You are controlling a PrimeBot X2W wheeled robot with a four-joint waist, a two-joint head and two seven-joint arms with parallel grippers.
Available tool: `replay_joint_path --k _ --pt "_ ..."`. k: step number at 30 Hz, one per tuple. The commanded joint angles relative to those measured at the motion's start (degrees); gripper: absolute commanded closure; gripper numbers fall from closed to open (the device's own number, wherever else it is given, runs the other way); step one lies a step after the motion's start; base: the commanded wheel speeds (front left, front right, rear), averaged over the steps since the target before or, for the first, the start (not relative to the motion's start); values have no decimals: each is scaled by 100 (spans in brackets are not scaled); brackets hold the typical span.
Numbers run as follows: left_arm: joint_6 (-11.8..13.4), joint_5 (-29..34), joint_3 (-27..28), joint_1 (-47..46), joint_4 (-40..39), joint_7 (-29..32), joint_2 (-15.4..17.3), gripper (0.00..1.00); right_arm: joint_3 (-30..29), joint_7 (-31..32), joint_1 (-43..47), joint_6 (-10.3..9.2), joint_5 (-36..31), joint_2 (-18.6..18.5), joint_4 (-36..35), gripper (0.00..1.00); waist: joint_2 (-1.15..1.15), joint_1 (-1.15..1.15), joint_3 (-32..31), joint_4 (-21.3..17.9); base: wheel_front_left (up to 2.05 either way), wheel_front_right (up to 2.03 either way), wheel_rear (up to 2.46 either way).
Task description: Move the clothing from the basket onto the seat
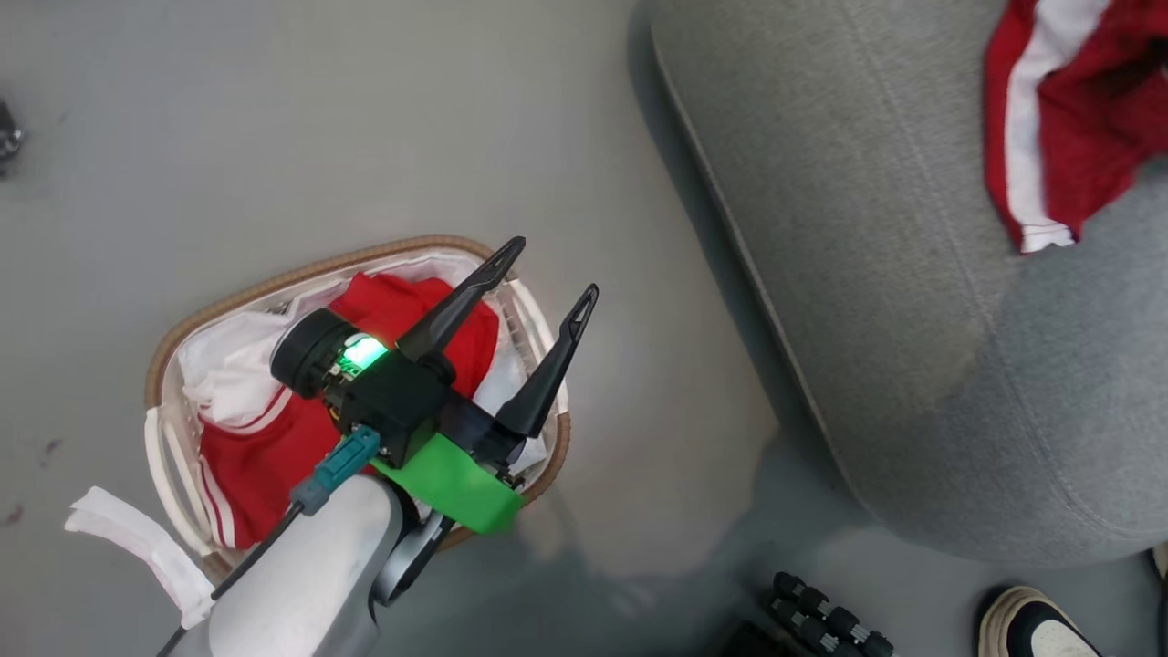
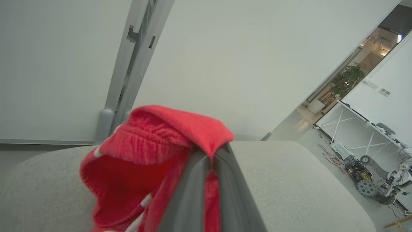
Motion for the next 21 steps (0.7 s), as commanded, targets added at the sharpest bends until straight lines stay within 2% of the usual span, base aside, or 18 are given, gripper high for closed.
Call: replay_joint_path --k 1,7,8,9,10,11,17,21 --pt "-16 -37 29 -77 9 3 44 0 -120 -2 227 -8 -126 76 71 100 0 -1 184 209 0 0 0" --pt "-16 -92 96 99 194 4 -94 0 -737 -2 1357 -8 -317 488 269 100 0 -1 -140 220 0 0 0" --pt "-16 -89 123 114 213 4 -119 0 -841 -2 1533 -8 -307 531 243 90 0 -1 -202 219 0 0 0" --pt "-16 -97 162 138 234 4 -147 0 -952 -2 1687 -8 -266 573 164 64 0 -1 -271 219 0 0 0" --pt "-17 -100 188 165 252 4 -165 0 -997 -2 1832 -8 -249 625 137 21 0 -1 -323 218 0 0 0" --pt "-16 -97 213 207 284 4 -182 0 -1051 -2 2010 -8 -203 697 112 0 0 -1 -396 219 0 0 0" --pt "-16 -33 435 438 434 4 -350 0 -1023 -2 2817 -8 -42 986 -495 0 0 -1 -806 267 0 0 0" --pt "-16 55 657 634 539 3 -484 0 -647 -2 3255 -8 162 1144 -903 0 0 -1 -1096 388 0 0 0"
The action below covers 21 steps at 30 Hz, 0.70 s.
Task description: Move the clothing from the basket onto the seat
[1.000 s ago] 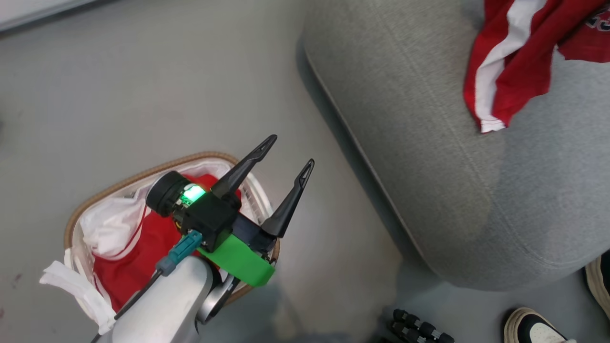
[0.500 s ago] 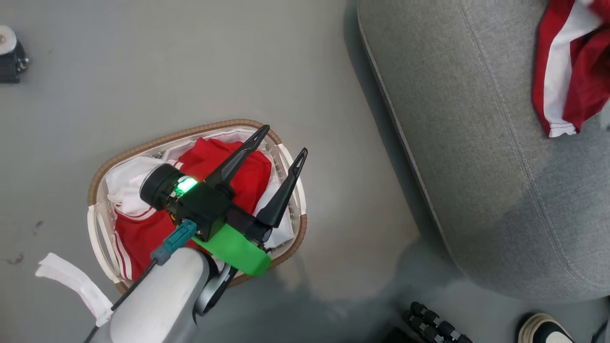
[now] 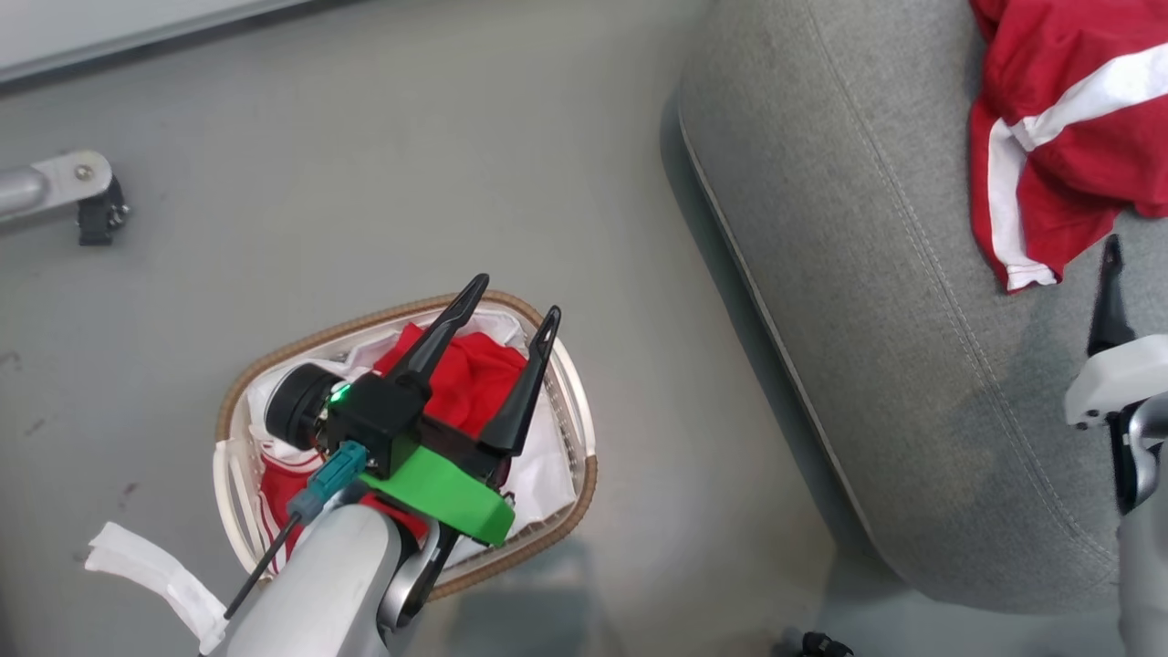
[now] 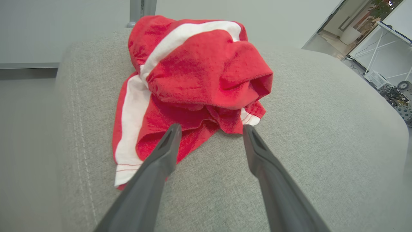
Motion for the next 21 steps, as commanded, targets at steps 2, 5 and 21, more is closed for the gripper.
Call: replay_joint_path --k 2,5,21 --pt "-16 103 137 182 59 5 -77 0 337 -3 249 -8 242 82 -193 0 0 0 -408 210 0 0 0" --pt "-16 163 292 374 110 4 -219 0 999 -3 549 -8 641 147 -548 0 0 0 -697 471 0 0 0" --pt "-16 769 2141 1177 509 5 -716 0 2449 -3 967 -8 1451 511 -1064 0 0 0 -1350 1493 0 0 0"
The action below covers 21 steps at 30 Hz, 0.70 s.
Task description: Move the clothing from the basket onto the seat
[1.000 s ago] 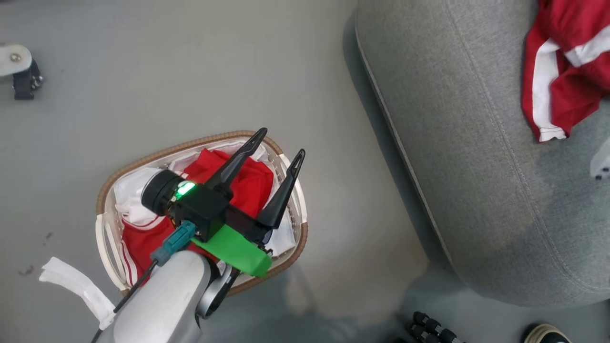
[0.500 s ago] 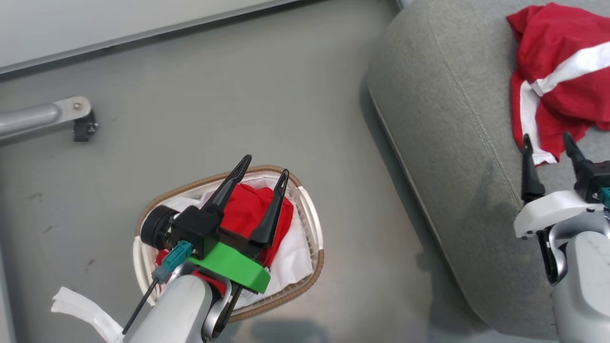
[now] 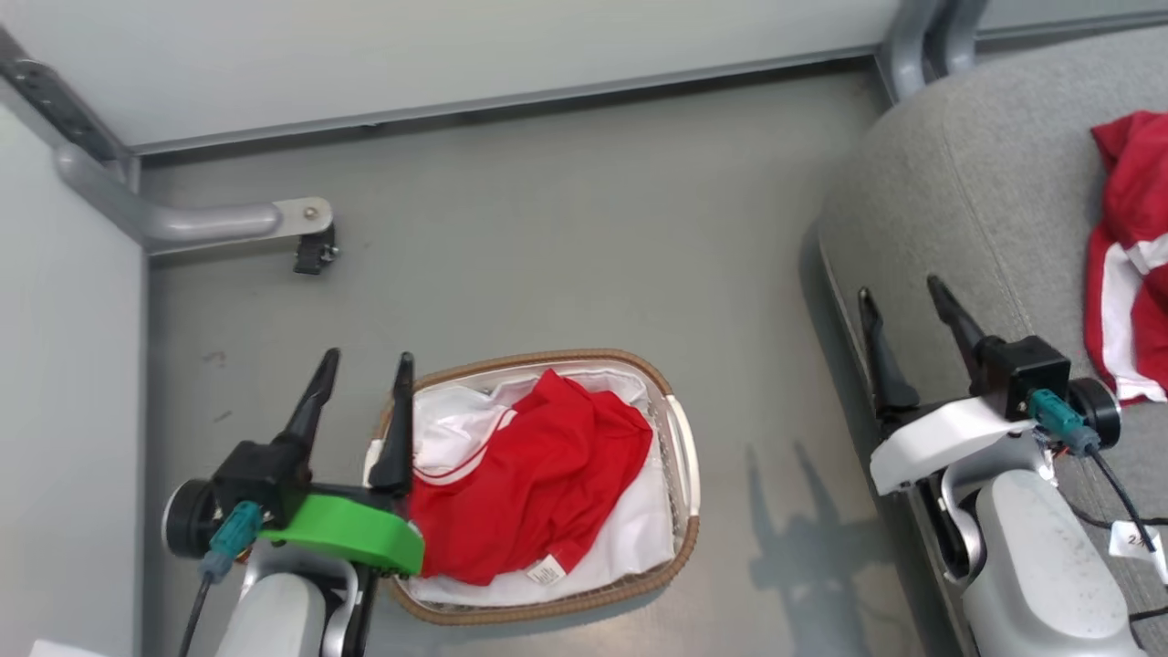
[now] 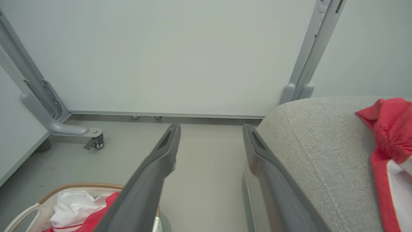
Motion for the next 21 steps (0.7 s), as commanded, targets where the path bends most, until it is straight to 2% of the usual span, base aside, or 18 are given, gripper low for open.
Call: replay_joint_path --k 1,6,11,21 --pt "-16 105 181 127 44 5 -58 0 13 -1 128 -8 59 0 3 0 0 0 -321 314 0 0 0" --pt "-16 251 716 373 159 5 -170 0 69 -1 299 -8 112 54 86 0 0 0 -547 436 0 0 0" --pt "-16 307 1007 667 231 4 -229 0 134 -1 545 -8 156 75 181 0 0 0 -804 499 0 0 0" --pt "-16 265 1070 1240 249 5 -275 0 89 -2 1018 -7 280 88 298 0 0 0 -1150 424 0 0 0"
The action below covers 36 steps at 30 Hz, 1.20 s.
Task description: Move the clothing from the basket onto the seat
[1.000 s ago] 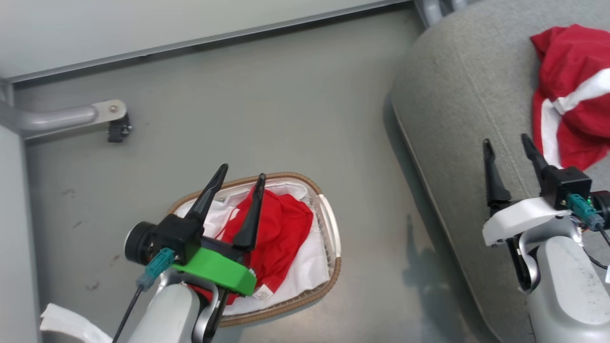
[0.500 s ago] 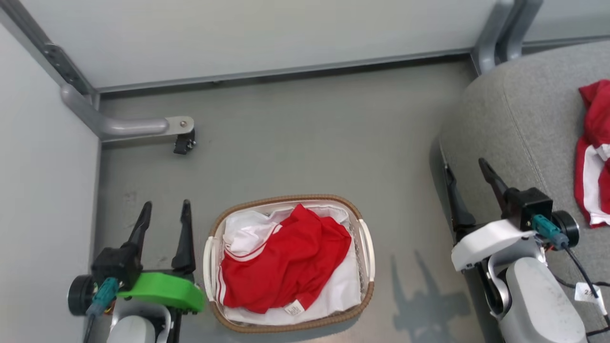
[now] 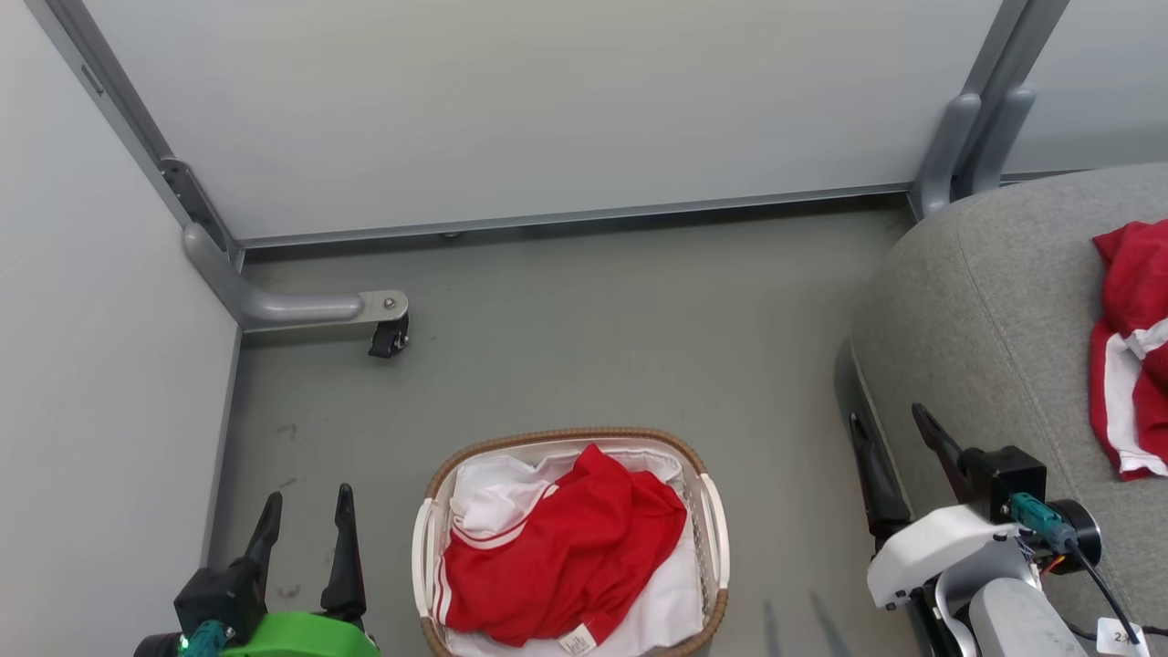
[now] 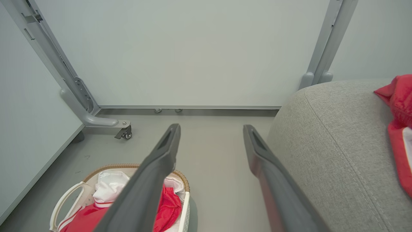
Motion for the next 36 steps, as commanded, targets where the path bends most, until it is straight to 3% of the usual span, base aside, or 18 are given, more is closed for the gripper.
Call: replay_joint_path --k 1,10,20,36 --pt "-16 -5 21 98 -23 5 1 0 -7 -1 105 -7 26 -19 13 0 0 0 -72 -29 0 0 0" --pt "-16 -158 -191 -56 17 4 -5 0 70 -1 -97 -7 85 -16 -73 0 0 0 228 -161 0 0 0" --pt "-16 -245 -851 -1132 517 4 83 0 327 -1 -834 -7 283 -16 -411 0 0 0 1440 -574 0 0 0" --pt "-16 -504 -1807 -3013 1822 4 766 0 734 -1 -1718 -7 757 -8 -1041 0 0 0 3383 -1506 0 0 0"
